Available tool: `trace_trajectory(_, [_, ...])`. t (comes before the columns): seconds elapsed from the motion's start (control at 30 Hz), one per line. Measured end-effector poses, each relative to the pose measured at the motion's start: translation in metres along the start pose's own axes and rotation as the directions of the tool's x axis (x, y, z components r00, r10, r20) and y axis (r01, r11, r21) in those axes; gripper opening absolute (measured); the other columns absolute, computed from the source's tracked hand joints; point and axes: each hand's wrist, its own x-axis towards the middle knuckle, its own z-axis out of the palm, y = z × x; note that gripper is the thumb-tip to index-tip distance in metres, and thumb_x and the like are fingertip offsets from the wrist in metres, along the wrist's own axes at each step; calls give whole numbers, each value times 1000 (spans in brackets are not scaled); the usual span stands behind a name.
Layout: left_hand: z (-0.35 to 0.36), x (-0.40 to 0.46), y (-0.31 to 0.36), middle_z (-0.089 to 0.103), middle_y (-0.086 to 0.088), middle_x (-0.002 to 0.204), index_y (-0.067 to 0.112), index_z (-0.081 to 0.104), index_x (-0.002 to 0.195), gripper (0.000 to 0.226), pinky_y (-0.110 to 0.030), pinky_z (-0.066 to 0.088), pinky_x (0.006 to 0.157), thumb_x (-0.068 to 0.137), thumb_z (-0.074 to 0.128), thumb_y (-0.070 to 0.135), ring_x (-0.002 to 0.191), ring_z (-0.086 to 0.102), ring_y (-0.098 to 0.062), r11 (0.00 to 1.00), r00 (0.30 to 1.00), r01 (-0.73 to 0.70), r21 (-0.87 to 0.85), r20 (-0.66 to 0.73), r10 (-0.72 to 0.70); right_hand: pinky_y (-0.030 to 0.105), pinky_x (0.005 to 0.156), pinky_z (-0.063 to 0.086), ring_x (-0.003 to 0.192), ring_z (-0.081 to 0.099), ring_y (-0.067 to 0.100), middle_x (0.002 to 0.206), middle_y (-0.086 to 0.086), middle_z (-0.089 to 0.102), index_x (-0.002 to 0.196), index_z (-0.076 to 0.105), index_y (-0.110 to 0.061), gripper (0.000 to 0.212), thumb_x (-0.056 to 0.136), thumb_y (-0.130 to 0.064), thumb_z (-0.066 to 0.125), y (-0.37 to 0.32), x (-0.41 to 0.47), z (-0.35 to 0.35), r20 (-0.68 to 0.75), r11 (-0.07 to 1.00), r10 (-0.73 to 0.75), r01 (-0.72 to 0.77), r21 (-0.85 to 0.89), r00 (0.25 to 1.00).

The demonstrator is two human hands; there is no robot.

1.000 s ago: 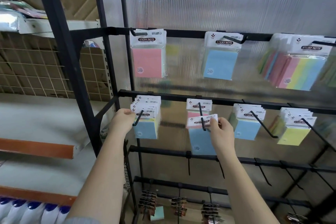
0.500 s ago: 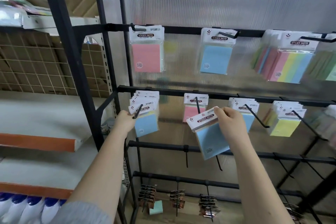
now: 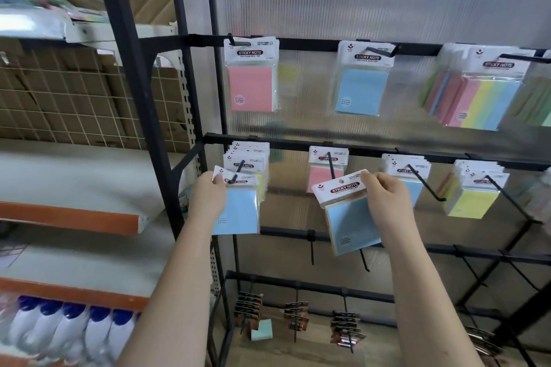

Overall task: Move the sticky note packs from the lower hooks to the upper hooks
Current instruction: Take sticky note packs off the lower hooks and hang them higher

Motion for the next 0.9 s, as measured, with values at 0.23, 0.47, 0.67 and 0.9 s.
trace_trajectory(0.23, [-18,-30,7,54,-8,83,9,50,98,26,-26,33,47,103,30,26,63,48,-15,998,994,-30,49,-106,35,24,51,25,64,32,16,76,11,44,82,49,10,42,98,-29,45,0,-6,-6,-115,996,-27,37,86,993])
trace_trajectory(0.47, [-18,-35,31,54,-6,84,9,52,113,32,-24,34,49,102,31,30,66,49,-11,994,986,-109,6,-123,109,15,45,23,62,30,12,73,9,40,83,50,12,41,96,-26,49,-5,0,-19,-211,964,-31,85,251,977])
trace_trajectory(0.67, [-4,-52,68,49,0,74,12,49,92,26,-23,28,47,102,31,28,60,44,-9,982,971,-184,-37,-160,176,15,55,29,62,42,2,73,1,53,74,58,-5,35,95,-31,52,-8,13,-47,-254,954,-56,126,271,966])
trace_trajectory(0.9, [32,-65,122,45,-6,67,5,44,75,35,-19,25,46,101,39,28,60,37,-16,886,908,-410,-216,-185,375,21,58,30,58,43,-1,63,-11,58,72,61,-11,32,92,-35,56,-6,27,-88,-226,960,-33,94,265,974])
